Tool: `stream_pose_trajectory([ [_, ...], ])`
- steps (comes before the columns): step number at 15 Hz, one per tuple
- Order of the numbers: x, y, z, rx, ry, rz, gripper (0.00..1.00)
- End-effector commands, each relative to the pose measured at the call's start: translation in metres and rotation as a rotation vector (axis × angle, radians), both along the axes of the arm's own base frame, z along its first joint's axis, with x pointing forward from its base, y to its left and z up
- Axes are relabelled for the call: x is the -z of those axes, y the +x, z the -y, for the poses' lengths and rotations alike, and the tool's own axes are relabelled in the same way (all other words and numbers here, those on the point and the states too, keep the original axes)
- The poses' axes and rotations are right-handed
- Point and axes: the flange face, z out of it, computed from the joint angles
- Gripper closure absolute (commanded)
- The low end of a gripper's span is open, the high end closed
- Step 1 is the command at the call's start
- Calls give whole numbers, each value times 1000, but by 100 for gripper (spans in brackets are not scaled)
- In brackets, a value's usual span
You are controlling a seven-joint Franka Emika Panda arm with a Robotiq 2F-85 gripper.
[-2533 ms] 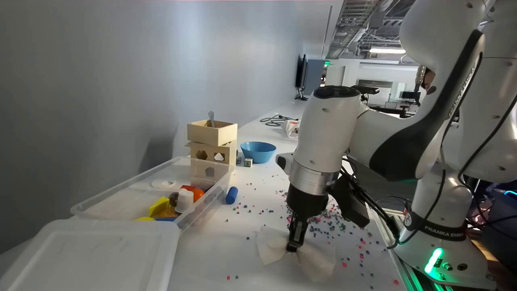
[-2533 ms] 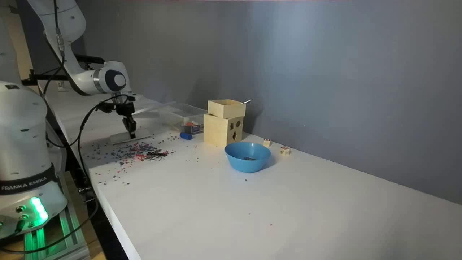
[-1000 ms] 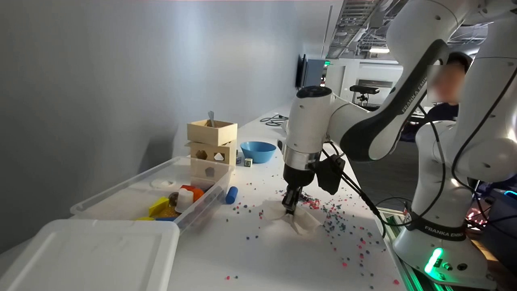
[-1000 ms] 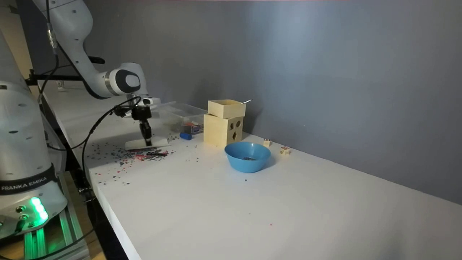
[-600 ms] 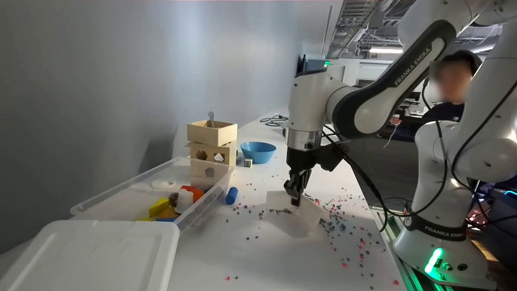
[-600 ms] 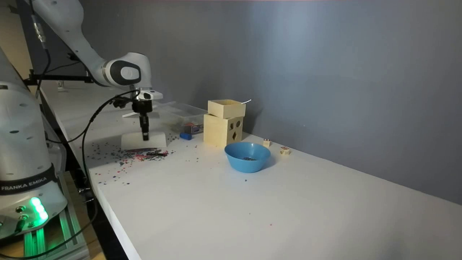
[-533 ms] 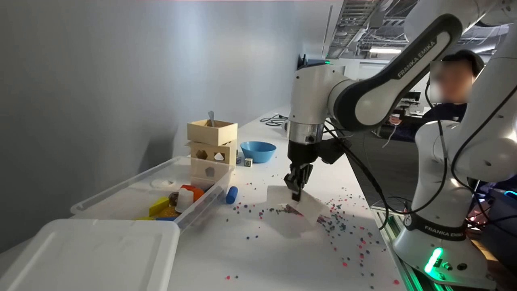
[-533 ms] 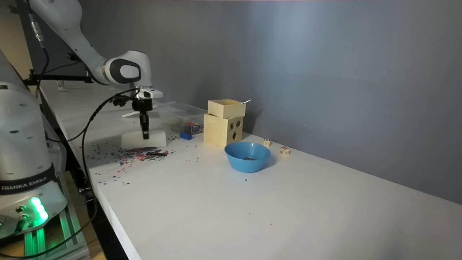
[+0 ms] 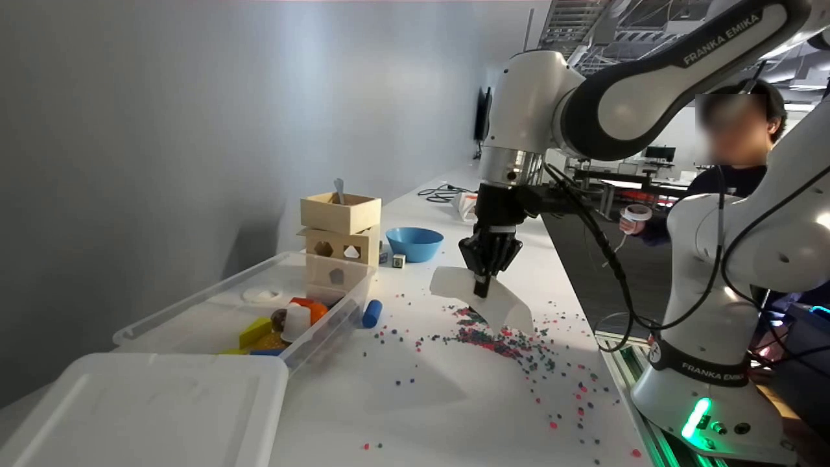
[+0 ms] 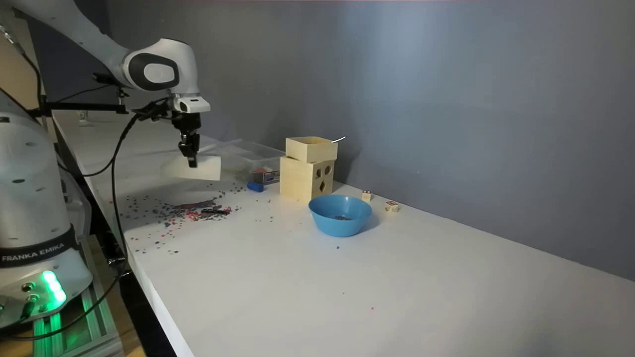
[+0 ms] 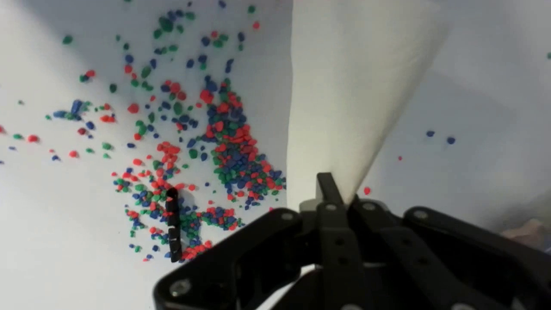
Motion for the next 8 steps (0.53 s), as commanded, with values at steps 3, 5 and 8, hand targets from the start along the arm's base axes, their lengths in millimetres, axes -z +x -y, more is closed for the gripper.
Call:
stream_pose_trajectory([
  [3,24,8,-34,279,102,5,100],
  [5,31,18,-43,345,126,21,100],
  [8,31,13,-39,297,92,17,98],
])
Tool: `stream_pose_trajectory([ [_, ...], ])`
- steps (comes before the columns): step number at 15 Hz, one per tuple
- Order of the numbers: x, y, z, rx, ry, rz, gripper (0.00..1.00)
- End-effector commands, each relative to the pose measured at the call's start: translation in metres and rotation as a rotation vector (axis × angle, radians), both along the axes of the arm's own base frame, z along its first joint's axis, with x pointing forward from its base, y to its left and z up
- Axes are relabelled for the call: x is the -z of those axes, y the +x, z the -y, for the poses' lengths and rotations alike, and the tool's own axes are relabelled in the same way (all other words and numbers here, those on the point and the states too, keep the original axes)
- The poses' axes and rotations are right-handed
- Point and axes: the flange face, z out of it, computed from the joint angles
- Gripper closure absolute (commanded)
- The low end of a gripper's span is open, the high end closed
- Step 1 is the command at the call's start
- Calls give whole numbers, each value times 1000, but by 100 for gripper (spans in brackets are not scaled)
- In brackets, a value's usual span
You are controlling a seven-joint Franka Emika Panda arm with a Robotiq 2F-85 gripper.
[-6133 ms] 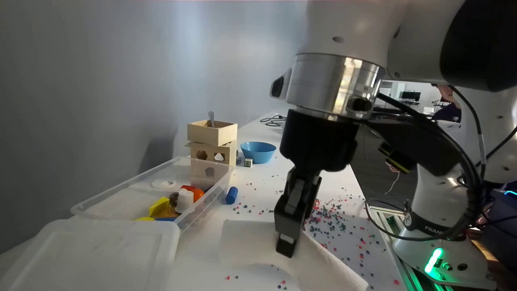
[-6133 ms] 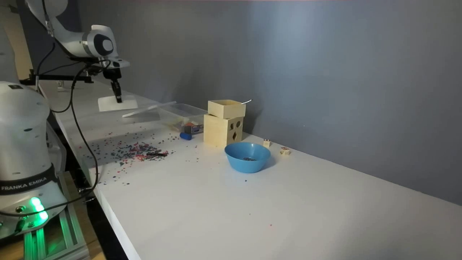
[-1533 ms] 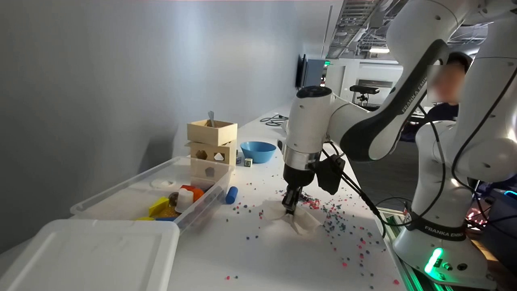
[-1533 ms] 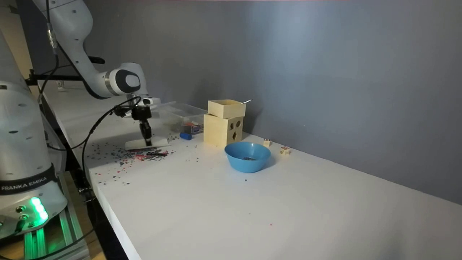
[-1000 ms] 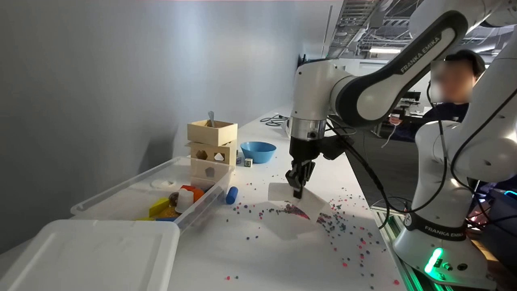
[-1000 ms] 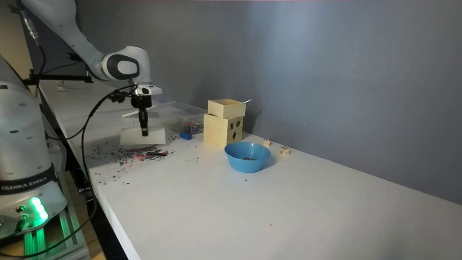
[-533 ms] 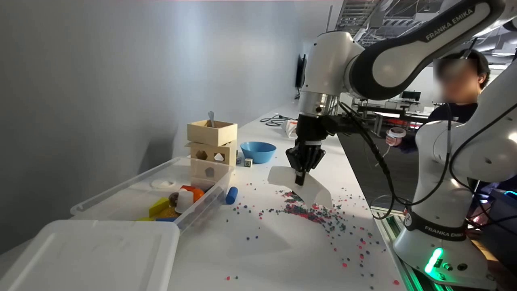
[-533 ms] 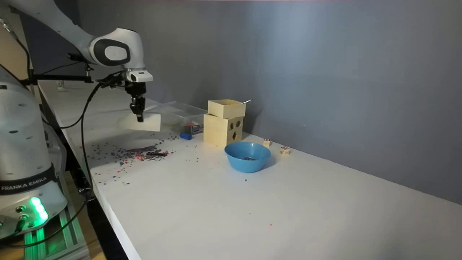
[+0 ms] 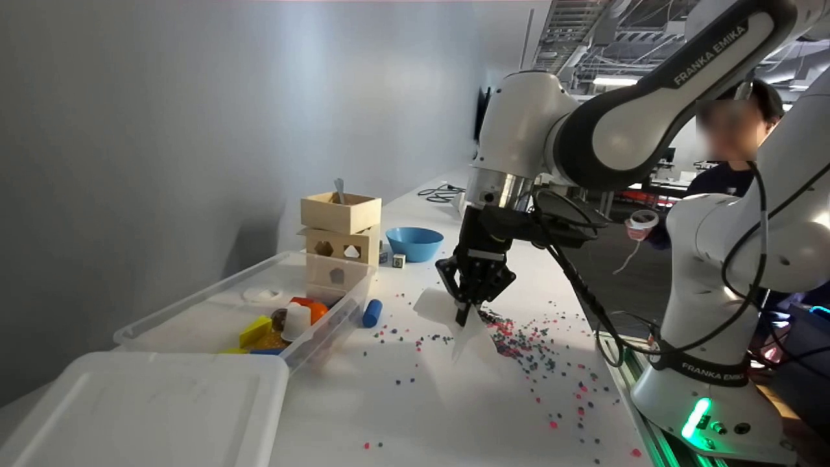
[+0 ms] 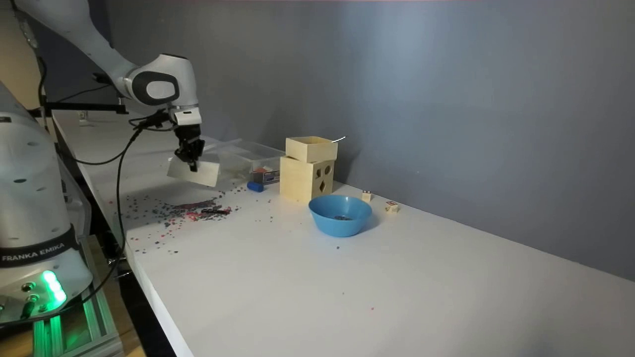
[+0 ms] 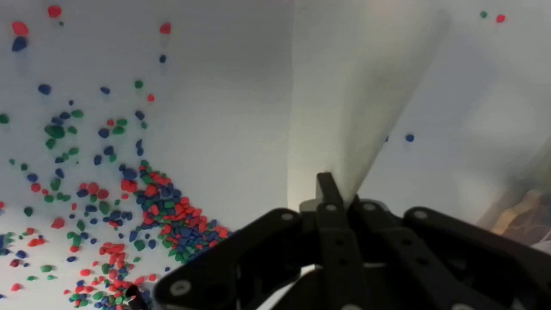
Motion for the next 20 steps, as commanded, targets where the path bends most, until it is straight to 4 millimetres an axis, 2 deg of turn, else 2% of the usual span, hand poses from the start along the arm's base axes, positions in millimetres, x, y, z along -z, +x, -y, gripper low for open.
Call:
stream_pose_trajectory([
  [1,1,0,0,0,0,-4,98],
  [2,1,0,1,2,1,-4,100],
  [4,-10,14,-5,-27,39,73,100],
  [9,-22,48,-46,-171,54,167,100],
  [13,-10,70,-79,-235,46,155,100],
  [20,18,108,-118,-323,-63,124,100],
])
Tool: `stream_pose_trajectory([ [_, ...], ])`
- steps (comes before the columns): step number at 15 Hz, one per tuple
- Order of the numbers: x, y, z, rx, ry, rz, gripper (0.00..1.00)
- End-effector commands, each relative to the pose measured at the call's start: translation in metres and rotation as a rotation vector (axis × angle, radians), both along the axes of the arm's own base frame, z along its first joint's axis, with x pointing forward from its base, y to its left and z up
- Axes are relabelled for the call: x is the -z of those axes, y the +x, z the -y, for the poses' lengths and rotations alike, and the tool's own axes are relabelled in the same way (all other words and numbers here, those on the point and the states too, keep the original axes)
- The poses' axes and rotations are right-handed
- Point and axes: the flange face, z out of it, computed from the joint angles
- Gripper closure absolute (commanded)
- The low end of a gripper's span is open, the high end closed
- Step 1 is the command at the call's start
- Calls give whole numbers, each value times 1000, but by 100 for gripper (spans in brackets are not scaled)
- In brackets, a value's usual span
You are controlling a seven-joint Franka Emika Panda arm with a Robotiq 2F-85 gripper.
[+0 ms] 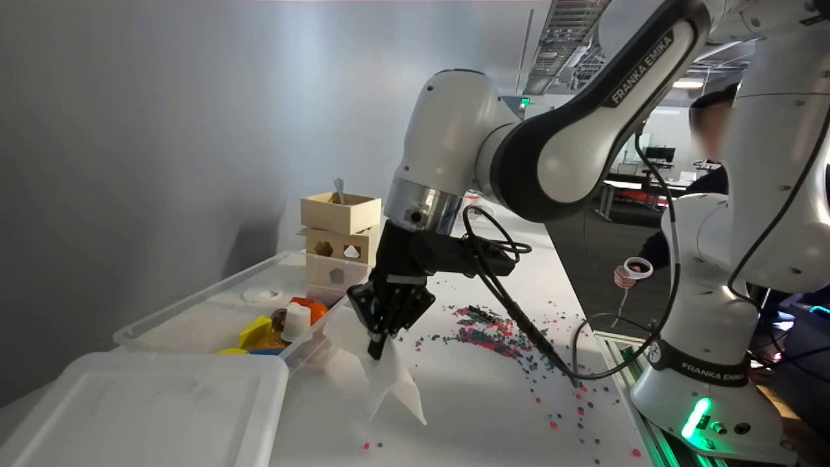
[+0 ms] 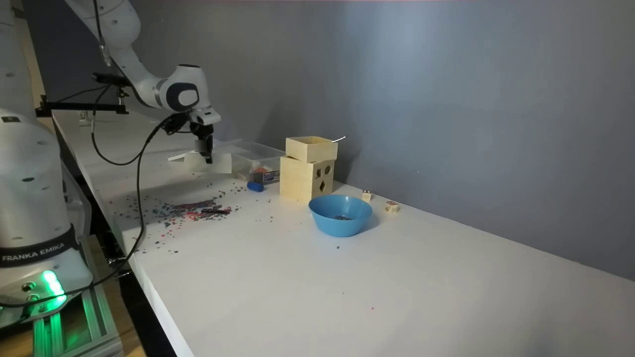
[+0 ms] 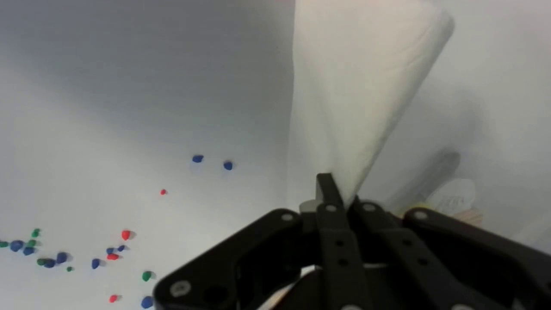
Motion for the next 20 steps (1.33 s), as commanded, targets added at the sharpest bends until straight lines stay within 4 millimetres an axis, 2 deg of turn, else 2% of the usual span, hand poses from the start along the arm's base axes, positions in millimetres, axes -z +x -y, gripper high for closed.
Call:
stream_pose_trajectory([
  [1,9,27,-22,-3,-58,11,100],
  [5,28,45,-29,59,-85,-31,100],
  [7,42,53,-26,99,-83,-76,100],
  [12,80,58,8,221,-100,-175,100],
  [14,82,63,19,265,-87,-185,100],
  [16,79,60,31,306,-88,-208,100],
  [20,84,35,45,399,-79,-304,100],
])
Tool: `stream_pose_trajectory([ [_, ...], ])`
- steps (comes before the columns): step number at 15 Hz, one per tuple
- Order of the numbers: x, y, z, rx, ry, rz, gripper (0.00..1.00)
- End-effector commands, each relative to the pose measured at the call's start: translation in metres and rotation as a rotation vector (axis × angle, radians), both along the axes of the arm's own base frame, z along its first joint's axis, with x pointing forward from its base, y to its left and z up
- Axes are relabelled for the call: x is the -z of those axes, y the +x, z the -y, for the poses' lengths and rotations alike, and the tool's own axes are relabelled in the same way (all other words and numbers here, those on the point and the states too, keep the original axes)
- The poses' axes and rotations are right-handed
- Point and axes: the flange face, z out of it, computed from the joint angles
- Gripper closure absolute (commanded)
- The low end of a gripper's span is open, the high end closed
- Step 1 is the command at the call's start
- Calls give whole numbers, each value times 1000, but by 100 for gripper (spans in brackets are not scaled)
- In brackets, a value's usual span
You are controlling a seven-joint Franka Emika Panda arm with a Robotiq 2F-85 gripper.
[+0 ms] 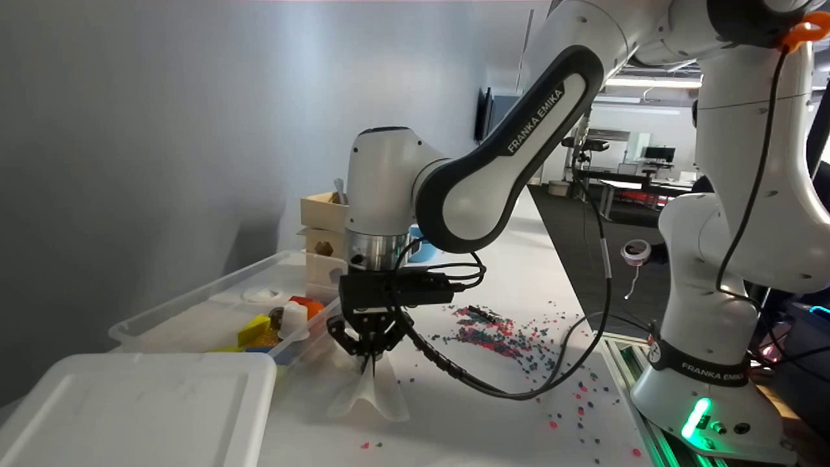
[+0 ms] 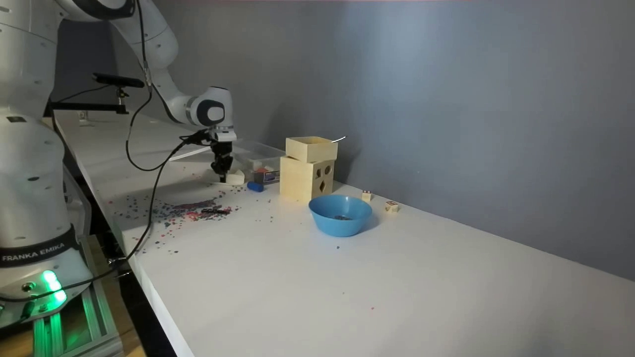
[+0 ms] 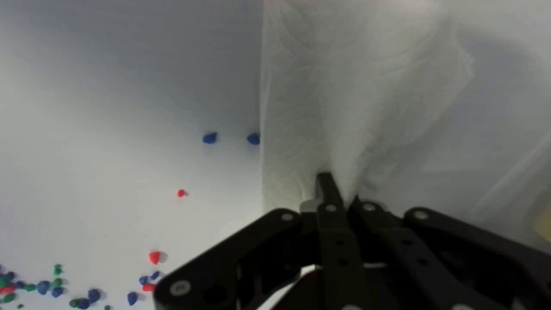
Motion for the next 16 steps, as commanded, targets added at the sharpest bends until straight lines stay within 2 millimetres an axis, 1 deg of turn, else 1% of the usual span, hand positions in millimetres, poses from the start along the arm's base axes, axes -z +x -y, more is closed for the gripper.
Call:
stream_pose_trajectory([
  [1,19,-33,21,110,9,-107,100],
  [3,23,-47,31,167,7,-114,100],
  [8,29,-69,64,307,-20,-127,100],
  [12,34,-99,83,390,-22,-172,100],
  [16,38,-132,95,445,-9,-217,100],
])
